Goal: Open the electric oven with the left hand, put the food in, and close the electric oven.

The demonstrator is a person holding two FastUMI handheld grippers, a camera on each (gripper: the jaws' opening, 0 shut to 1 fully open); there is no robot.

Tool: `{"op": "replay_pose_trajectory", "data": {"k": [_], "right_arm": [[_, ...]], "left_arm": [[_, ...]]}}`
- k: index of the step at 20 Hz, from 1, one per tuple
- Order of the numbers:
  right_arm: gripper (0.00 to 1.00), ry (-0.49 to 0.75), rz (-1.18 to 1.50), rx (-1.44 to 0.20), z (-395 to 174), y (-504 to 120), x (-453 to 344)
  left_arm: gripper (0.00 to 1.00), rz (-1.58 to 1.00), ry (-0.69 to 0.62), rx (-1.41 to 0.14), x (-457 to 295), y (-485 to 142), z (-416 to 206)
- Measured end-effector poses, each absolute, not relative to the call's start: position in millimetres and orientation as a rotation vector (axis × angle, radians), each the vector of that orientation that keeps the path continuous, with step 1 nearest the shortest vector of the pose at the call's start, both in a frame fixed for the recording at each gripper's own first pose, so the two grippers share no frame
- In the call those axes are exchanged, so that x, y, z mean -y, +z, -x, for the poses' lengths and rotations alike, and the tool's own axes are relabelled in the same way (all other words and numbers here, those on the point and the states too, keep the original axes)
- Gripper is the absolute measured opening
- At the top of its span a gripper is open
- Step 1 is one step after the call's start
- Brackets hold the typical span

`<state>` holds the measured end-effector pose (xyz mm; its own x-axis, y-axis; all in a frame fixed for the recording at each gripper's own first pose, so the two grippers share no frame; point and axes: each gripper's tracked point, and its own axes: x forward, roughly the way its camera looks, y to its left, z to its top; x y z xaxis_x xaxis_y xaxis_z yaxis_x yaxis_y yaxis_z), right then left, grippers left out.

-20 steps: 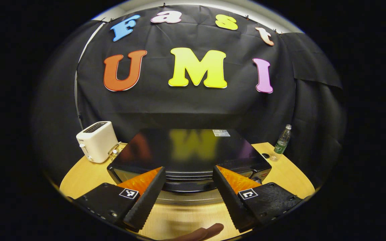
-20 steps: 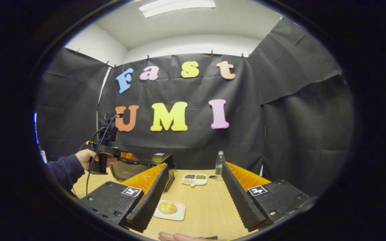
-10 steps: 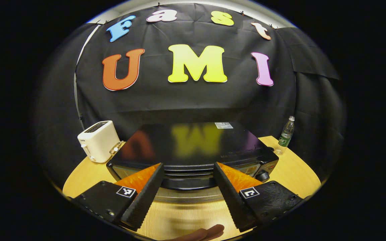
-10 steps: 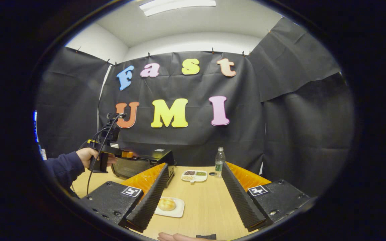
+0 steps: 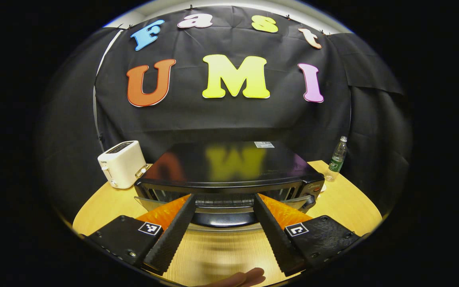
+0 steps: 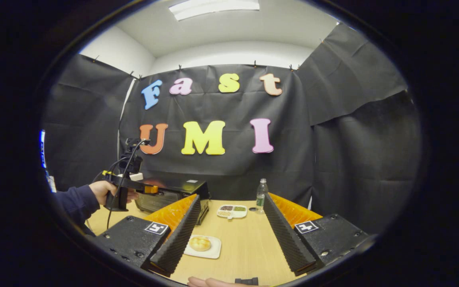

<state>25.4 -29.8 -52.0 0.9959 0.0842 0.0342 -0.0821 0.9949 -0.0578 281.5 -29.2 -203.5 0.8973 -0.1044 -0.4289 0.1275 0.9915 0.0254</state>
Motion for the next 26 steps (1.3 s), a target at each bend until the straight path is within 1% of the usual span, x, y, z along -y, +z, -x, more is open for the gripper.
{"op": "replay_pose_trajectory", "data": {"k": [9, 15, 26], "right_arm": [[0.97, 0.104, 0.057, 0.017, -17, -51, 16], [0.97, 0.120, 0.066, -0.024, -17, -64, 2], [0.97, 0.138, 0.101, -0.048, -16, -76, -13]], "left_arm": [[0.98, -0.055, -0.132, -0.440, 27, -212, -252], [0.97, -0.066, -0.126, -0.474, 25, -222, -232], [0.98, -0.076, -0.121, -0.499, 24, -241, -202]]}}
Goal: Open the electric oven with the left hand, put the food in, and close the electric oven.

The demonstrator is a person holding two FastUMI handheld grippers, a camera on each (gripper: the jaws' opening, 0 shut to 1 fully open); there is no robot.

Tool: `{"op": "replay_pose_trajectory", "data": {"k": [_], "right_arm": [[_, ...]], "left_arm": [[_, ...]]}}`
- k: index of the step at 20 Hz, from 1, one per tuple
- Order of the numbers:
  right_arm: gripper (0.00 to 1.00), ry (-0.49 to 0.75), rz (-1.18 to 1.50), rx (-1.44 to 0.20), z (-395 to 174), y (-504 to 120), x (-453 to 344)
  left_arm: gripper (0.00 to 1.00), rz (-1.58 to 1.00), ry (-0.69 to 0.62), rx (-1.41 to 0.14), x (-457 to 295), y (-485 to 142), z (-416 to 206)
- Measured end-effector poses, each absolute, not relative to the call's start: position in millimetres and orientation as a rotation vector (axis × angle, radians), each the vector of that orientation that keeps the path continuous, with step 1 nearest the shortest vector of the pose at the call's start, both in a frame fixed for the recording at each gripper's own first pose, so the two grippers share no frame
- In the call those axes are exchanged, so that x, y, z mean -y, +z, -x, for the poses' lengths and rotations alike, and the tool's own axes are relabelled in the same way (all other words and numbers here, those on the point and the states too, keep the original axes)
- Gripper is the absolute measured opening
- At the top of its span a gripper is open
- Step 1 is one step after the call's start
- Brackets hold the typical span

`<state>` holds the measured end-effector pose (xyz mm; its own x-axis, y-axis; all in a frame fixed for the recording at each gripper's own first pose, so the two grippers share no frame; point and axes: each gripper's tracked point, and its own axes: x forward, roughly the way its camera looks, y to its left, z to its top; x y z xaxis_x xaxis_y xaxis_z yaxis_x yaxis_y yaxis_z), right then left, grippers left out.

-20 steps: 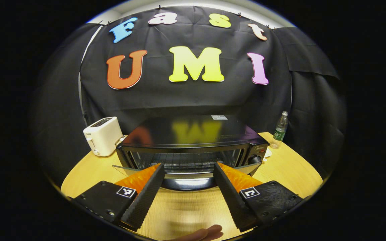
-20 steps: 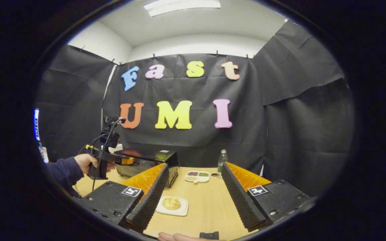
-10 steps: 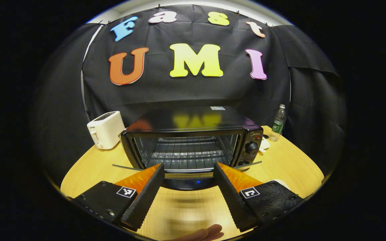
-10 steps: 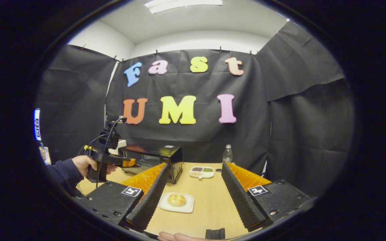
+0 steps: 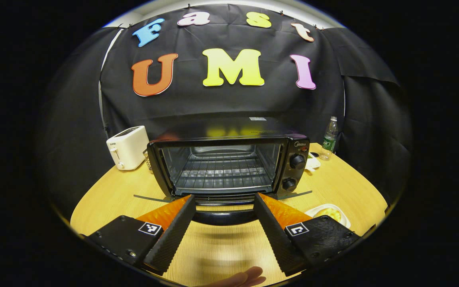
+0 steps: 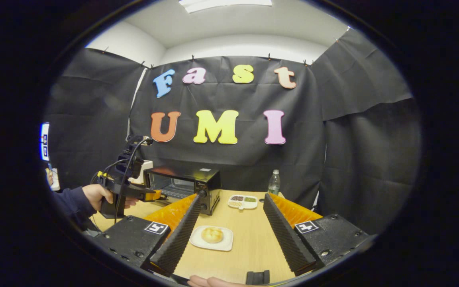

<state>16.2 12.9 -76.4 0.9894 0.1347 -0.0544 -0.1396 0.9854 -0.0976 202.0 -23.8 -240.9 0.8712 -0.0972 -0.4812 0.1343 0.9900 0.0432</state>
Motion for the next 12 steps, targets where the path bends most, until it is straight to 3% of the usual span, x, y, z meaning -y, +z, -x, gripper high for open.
{"op": "replay_pose_trajectory", "data": {"k": [12], "right_arm": [[0.97, 0.147, 0.111, -0.105, -25, -102, -23]], "left_arm": [[0.98, -0.065, -0.117, -0.495, 21, -274, -167]]}}
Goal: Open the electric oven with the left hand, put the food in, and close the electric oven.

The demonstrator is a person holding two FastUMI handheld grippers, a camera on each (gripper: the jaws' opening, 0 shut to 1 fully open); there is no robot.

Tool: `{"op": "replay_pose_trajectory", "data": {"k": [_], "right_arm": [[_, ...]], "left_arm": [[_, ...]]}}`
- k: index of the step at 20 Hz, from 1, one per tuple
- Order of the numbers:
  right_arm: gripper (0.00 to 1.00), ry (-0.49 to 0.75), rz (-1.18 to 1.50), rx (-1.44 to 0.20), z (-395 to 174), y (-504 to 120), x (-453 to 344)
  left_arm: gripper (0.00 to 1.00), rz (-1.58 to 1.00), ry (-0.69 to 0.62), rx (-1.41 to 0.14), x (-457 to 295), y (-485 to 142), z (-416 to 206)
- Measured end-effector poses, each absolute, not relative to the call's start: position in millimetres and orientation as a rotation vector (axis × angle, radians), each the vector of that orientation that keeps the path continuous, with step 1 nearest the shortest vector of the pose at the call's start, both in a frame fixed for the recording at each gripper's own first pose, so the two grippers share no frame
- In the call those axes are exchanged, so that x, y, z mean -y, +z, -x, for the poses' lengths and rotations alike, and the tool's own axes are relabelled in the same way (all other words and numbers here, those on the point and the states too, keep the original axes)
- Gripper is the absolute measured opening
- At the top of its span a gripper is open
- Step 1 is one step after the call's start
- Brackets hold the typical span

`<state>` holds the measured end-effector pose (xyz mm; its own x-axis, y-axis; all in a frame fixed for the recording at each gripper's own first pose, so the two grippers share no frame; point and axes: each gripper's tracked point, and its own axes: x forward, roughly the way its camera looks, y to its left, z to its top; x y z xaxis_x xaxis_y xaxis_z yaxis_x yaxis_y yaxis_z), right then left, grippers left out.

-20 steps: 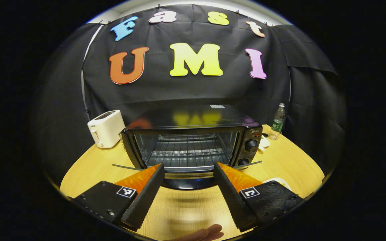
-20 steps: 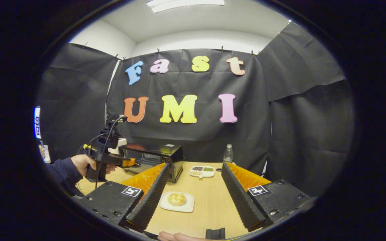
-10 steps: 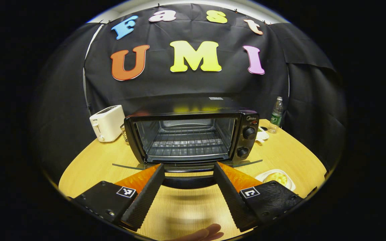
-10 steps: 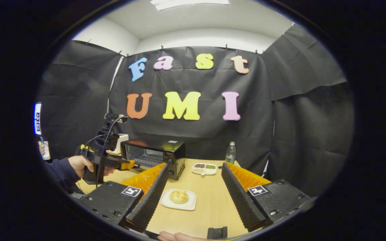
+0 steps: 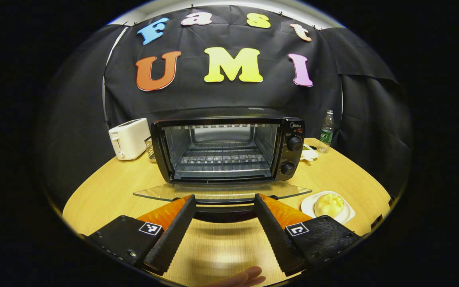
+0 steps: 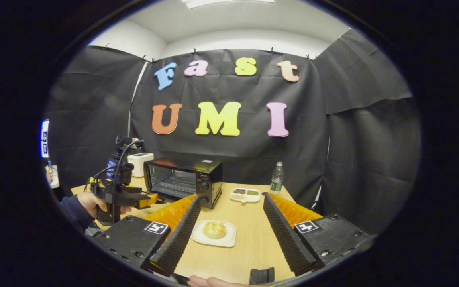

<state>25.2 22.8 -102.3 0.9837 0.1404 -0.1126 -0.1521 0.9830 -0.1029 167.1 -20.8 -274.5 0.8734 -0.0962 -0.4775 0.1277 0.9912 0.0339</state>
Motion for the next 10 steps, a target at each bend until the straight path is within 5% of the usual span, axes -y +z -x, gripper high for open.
{"op": "replay_pose_trajectory", "data": {"k": [10], "right_arm": [[0.97, 0.146, 0.087, -0.164, -35, -131, -24]], "left_arm": [[0.97, -0.077, -0.117, -0.500, 21, -299, -152]]}}
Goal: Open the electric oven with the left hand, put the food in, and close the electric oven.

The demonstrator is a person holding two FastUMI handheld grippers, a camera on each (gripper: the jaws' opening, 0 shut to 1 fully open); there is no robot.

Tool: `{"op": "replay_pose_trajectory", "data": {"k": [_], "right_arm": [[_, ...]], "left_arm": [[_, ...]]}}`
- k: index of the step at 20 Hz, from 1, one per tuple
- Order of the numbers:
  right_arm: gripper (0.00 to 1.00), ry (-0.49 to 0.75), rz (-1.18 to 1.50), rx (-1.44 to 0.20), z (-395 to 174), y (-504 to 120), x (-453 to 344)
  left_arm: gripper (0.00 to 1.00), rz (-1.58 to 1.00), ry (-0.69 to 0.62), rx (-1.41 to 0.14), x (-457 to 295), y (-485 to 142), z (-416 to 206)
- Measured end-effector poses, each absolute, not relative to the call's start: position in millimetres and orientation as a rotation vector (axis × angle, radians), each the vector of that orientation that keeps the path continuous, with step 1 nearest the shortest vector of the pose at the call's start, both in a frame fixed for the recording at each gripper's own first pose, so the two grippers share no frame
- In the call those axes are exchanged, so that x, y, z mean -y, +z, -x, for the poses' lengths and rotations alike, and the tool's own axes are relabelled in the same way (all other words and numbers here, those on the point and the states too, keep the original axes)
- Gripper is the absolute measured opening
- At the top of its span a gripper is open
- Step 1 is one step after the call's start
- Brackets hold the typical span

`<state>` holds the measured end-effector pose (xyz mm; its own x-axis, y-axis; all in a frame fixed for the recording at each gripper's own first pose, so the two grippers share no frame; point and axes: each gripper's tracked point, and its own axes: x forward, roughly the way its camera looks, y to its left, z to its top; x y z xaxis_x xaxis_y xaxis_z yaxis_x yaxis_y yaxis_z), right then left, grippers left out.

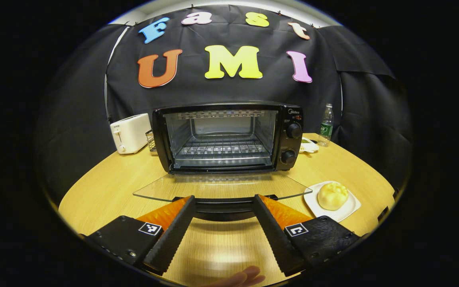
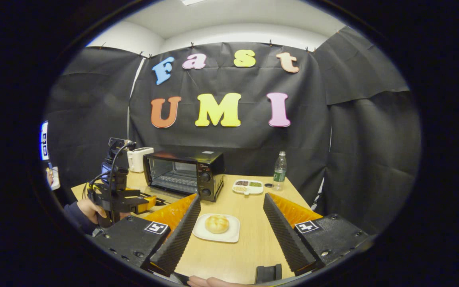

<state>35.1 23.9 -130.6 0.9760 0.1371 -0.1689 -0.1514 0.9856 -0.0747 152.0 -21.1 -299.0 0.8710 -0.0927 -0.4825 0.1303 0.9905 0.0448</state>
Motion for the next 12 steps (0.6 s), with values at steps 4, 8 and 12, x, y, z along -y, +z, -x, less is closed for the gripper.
{"op": "replay_pose_trajectory", "data": {"k": [4, 8, 12], "right_arm": [[0.98, 0.149, 0.098, -0.171, -37, -137, -29], [0.98, 0.162, 0.107, -0.190, -41, -146, -35], [0.98, 0.154, 0.090, -0.213, -48, -154, -33]], "left_arm": [[0.84, -0.068, -0.113, -0.539, 20, -318, -147], [0.95, -0.036, -0.108, -0.572, 20, -330, -141], [0.94, -0.038, -0.109, -0.568, 14, -329, -140]]}}
